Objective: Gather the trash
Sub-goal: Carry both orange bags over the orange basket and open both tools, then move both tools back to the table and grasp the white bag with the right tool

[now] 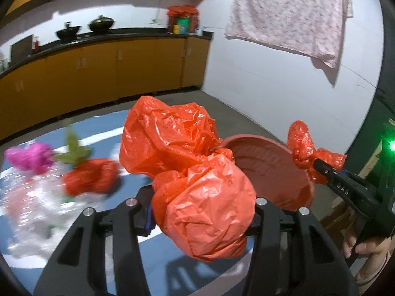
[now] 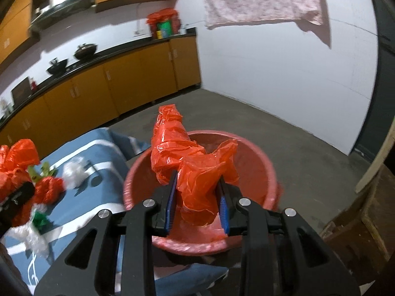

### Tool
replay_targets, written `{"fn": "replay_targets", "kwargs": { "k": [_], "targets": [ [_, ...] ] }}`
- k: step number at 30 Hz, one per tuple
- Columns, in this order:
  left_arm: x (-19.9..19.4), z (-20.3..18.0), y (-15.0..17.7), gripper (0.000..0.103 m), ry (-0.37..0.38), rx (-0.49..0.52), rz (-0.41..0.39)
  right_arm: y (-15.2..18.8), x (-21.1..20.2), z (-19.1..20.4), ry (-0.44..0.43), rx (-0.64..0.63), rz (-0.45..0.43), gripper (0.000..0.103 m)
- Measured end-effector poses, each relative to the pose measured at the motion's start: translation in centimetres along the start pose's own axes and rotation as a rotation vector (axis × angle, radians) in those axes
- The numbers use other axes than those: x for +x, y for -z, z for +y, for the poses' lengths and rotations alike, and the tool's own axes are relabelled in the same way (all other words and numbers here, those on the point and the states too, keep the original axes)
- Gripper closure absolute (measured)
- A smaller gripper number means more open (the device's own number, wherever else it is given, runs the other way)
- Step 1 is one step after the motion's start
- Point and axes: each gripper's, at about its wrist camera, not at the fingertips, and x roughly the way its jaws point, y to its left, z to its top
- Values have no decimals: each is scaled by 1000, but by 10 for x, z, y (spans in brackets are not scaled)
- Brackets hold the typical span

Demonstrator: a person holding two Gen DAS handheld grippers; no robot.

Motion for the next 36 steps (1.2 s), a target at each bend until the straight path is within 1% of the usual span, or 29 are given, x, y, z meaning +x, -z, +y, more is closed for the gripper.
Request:
{"fn": "replay_targets", "kwargs": {
  "k": [1, 4, 10, 17, 24, 25, 26, 27, 28, 30, 34, 35, 36],
  "targets": [
    [5, -4, -1, 54, 12, 6, 5, -1, 3, -4, 6, 13, 1, 73],
    [35, -32, -7, 54, 51, 48, 32, -3, 11, -13, 19, 41, 6, 73],
    [76, -63, -11, 54, 102, 121, 66, -5, 30, -31, 27, 90, 18, 73],
    [109, -77, -13, 54, 135, 140, 108, -11, 38, -33, 19, 101, 6, 73],
    [126, -80, -8, 54, 151, 155, 136, -17, 45, -41, 0, 123, -9, 73],
    [128, -82, -8, 53, 150, 157, 140, -18, 46, -41, -5, 124, -10, 73],
    [130, -82, -7, 53, 151, 157, 143, -17, 45, -41, -16, 123, -12, 72],
    [131, -83, -5, 51, 153, 155, 144, -18, 45, -42, -28, 127, -15, 68],
    [132, -83, -7, 45, 150, 155, 144, -18, 44, -42, -38, 131, -19, 63],
    [132, -82, -6, 37, 138, 147, 132, -18, 42, -46, -37, 136, -30, 48],
    [128, -72, -6, 30, 119, 128, 133, -17, 36, -52, -23, 139, -44, 42],
    [125, -68, -6, 29, 112, 118, 131, -15, 32, -54, -5, 131, -51, 38],
    [122, -63, -6, 26, 102, 106, 128, -16, 29, -55, 8, 125, -59, 32]
  ]
}}
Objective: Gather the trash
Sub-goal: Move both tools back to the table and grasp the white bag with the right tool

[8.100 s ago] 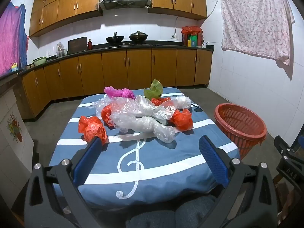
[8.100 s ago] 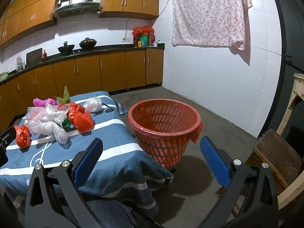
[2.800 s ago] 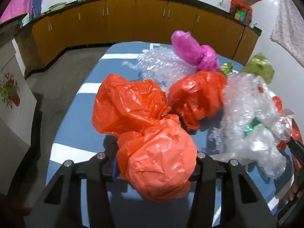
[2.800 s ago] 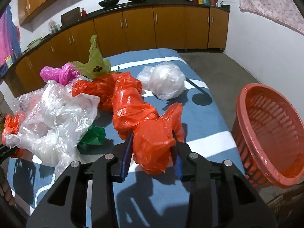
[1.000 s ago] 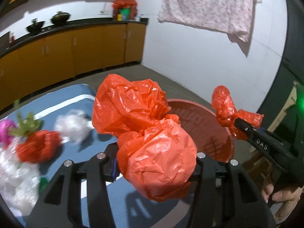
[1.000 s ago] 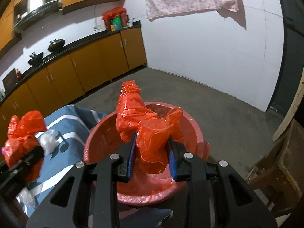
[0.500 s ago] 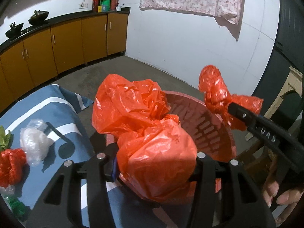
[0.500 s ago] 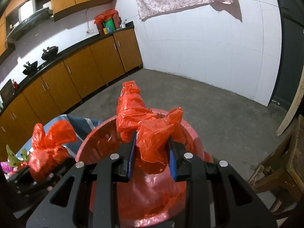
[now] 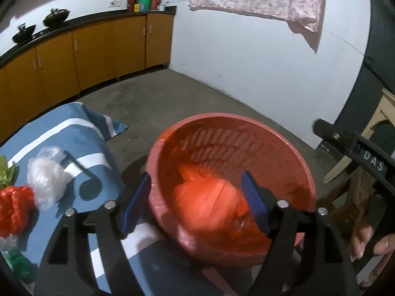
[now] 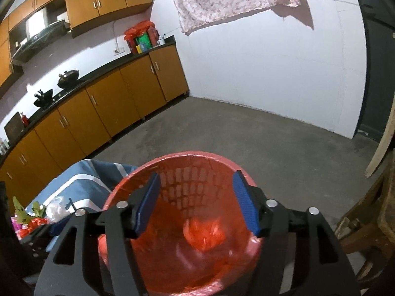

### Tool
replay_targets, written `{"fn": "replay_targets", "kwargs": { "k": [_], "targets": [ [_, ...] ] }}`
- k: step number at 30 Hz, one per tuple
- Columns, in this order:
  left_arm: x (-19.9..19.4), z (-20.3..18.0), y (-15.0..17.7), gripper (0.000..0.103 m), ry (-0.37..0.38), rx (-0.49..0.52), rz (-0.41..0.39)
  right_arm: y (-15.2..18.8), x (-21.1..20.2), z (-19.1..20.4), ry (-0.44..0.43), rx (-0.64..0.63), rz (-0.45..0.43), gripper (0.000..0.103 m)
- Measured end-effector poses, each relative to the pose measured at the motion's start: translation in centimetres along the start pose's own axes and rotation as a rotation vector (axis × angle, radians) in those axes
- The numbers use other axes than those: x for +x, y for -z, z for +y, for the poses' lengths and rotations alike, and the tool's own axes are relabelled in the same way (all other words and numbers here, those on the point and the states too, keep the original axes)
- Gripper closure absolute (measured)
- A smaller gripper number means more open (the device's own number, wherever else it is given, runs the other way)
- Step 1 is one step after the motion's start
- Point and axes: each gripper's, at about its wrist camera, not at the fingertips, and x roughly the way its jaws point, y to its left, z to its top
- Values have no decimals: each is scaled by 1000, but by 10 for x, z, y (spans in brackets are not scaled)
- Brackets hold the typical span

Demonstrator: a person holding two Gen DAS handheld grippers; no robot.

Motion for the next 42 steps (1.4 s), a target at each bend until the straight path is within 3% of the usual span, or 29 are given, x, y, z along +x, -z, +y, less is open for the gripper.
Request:
{"fn": "replay_targets", "kwargs": {
  "k": [1, 3, 5, 10, 19, 29, 34, 39, 42],
  "targets": [
    [-4, 3, 0, 22, -7, -8, -3, -1, -2, 0, 11, -6, -10, 28],
    [-17, 13, 3, 17, -33, -32, -21, 2, -14, 1, 49, -36, -60, 9],
    [-30, 20, 6, 13, -57, -45, -40, 2, -24, 7, 82, -75, -113, 2],
    [-72, 35, 22, 5, -138, -69, -90, 11, -38, 34, 96, -207, -144, 2],
    [-158, 72, 61, 4, -312, -87, -189, 37, -58, 95, -67, -296, -101, 2],
    [-236, 157, 115, 4, -499, -263, -240, 62, -67, 159, -196, -344, -60, 2],
    [-256, 192, 133, 4, -591, -321, -243, 72, -45, 200, -253, -374, 0, 4],
    [-268, 222, 139, 4, -634, -371, -256, 77, -10, 236, -279, -432, 59, 18],
    [-269, 238, 142, 4, -638, -397, -256, 75, 20, 252, -278, -437, 103, 20]
  ]
}}
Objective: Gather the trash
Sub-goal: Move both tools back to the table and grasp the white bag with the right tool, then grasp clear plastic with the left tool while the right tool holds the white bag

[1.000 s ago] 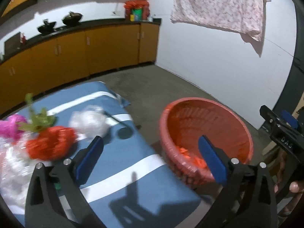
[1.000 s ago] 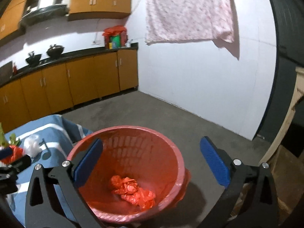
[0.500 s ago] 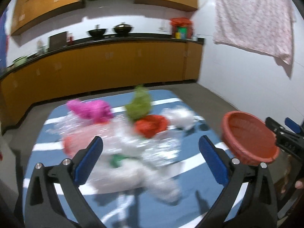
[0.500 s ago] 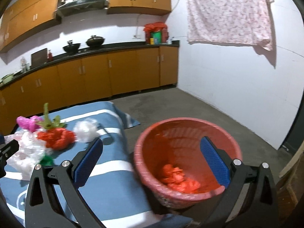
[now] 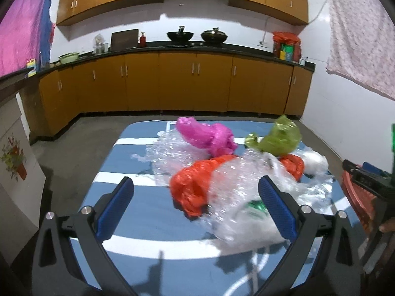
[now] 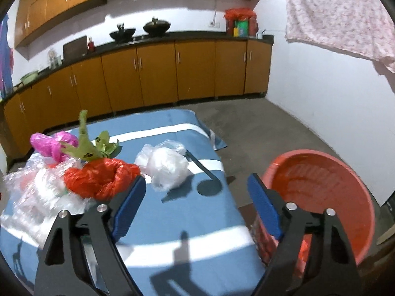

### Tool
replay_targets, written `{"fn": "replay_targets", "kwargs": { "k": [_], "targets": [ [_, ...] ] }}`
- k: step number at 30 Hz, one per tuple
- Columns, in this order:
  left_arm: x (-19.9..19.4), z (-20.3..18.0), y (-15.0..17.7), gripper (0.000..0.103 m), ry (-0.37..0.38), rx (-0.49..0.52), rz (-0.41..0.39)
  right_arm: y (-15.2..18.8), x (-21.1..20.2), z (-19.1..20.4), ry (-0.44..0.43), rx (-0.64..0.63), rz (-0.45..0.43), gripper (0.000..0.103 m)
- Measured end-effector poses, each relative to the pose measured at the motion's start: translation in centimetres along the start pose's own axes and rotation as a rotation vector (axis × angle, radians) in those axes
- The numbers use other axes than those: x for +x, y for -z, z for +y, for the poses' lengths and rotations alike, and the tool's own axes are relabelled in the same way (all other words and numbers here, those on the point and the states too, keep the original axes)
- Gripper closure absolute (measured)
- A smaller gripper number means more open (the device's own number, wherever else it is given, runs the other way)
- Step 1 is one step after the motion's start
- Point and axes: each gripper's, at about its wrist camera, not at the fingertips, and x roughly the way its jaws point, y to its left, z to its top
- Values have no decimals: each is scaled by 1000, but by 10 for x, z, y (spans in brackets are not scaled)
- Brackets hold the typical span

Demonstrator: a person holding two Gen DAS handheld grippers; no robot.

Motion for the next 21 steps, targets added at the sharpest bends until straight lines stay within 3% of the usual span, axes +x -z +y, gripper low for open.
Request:
{"fn": "replay_targets", "kwargs": {
  "k": [7, 13, 17, 21],
  "targets": [
    [19, 11, -4, 4, 4, 6, 6, -11, 52, 7, -33, -3, 83, 20],
    [30, 6, -7, 4, 22, 28, 5, -11, 72, 20, -32, -76, 134, 20],
    [32, 0, -10, 4, 37, 33, 2, -10, 82, 24, -65, -103, 198, 45],
    [31, -6, -12, 4, 55, 37, -3, -8, 75, 21, -87, -96, 200, 58]
  ]
}}
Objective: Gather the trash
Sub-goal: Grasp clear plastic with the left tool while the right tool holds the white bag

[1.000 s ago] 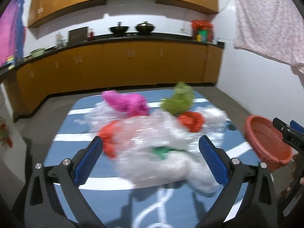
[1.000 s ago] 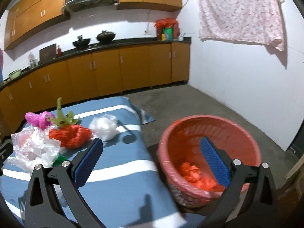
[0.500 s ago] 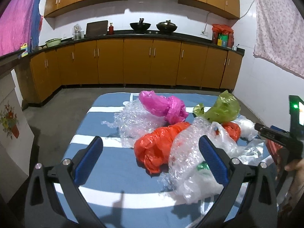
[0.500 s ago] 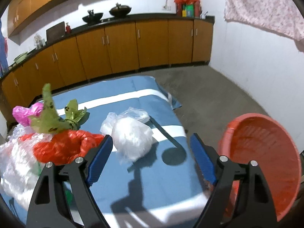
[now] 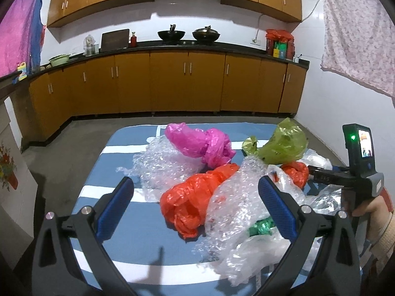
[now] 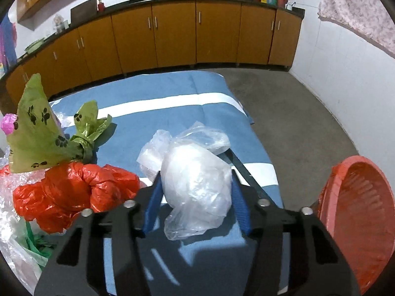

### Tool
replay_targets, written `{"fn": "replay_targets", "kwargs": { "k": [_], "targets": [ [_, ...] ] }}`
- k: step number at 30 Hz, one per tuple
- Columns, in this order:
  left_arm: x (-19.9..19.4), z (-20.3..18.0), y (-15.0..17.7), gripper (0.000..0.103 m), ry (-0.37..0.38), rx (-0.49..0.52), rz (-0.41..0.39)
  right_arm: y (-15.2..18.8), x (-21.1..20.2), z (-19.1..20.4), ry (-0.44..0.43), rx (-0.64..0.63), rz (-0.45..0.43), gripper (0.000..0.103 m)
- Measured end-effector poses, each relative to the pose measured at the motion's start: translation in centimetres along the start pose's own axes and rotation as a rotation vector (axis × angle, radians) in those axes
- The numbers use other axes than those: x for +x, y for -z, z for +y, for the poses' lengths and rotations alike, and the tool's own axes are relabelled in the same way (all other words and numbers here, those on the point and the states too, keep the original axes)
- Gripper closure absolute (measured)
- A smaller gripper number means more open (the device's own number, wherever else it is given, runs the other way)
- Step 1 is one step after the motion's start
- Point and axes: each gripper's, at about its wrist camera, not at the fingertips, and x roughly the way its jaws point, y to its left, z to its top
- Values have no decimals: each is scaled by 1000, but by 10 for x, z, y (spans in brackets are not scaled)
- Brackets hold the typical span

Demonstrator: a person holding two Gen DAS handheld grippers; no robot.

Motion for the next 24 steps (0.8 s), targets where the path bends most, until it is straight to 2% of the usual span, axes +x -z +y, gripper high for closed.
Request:
{"fn": "replay_targets", "kwargs": {
  "k": [7, 14, 15, 20, 24],
  "targets": [
    [-7, -16, -2, 4, 51, 3, -2, 23, -31, -11, -20, 13, -29, 62],
    [-7, -59, 4, 6, 111, 24, 34, 50, -76, -36, 1, 52, -85, 62],
    [-6, -65, 4, 7, 114, 28, 38, 53, -79, -39, 3, 61, -90, 62],
    [17, -97, 6, 30, 109, 57, 114, 66, -98, -59, 5, 128, -102, 62],
    [35, -103, 9, 34, 94, 35, 175, 73, -107, -63, 15, 127, -112, 62]
  ]
}}
